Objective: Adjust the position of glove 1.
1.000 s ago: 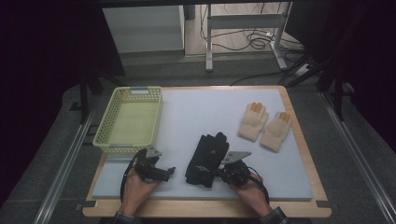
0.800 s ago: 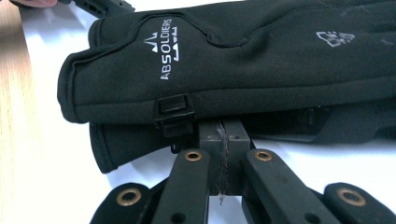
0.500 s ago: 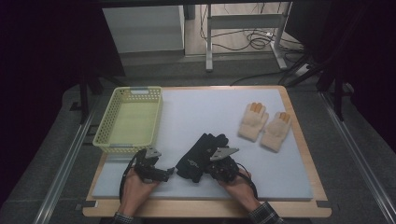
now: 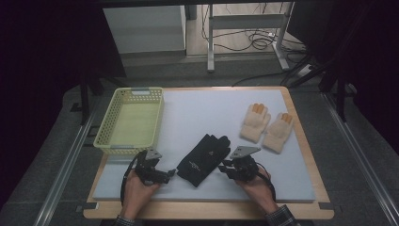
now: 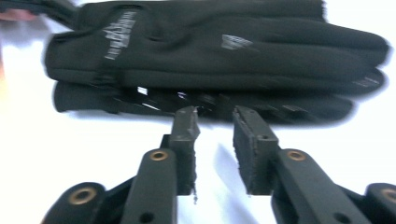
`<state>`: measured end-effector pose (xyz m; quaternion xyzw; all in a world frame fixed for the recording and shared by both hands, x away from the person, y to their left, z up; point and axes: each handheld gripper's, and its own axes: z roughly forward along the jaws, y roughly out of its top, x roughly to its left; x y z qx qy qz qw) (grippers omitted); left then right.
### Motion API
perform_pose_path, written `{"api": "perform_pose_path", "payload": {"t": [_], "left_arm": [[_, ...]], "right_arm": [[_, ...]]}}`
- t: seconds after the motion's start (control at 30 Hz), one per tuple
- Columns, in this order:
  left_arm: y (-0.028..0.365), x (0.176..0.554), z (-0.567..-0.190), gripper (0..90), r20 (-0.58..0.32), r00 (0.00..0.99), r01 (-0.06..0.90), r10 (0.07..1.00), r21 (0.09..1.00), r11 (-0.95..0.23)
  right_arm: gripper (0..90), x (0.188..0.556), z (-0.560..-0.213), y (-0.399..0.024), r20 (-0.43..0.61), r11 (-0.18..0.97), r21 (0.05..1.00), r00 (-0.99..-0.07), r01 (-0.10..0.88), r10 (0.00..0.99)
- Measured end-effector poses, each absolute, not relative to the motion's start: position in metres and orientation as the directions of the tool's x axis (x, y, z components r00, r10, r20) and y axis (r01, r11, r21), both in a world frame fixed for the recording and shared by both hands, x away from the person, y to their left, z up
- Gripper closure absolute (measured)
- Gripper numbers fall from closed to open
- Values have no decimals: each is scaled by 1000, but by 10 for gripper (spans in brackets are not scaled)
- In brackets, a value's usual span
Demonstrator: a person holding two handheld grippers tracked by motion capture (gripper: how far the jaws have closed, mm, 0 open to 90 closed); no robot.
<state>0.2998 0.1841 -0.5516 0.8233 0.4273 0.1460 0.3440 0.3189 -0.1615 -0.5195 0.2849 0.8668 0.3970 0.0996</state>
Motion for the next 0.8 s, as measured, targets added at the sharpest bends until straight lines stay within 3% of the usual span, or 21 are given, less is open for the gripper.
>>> {"api": "perform_pose_path", "payload": {"t": [0.13, 0.27, 0.63, 0.73, 0.8], "left_arm": [[184, 300, -552, 17, -54, 592, 602, 804, 692, -397], [184, 300, -552, 18, -56, 592, 601, 804, 695, -394], [185, 300, -552, 18, -58, 593, 602, 803, 694, -395], [185, 300, -552, 19, -60, 595, 602, 802, 694, -395], [185, 299, -551, 27, -58, 595, 600, 802, 695, -395]], "right_arm": [[546, 323, -519, -180, 49, 495, 752, -786, 435, 617], [369, 330, -519, -204, 14, 495, 740, -747, 455, 665], [205, 341, -529, -236, -64, 504, 719, -678, 478, 733], [197, 343, -531, -240, -20, 473, 728, -674, 496, 738], [194, 342, -531, -238, -50, 494, 721, -675, 486, 736]]}}
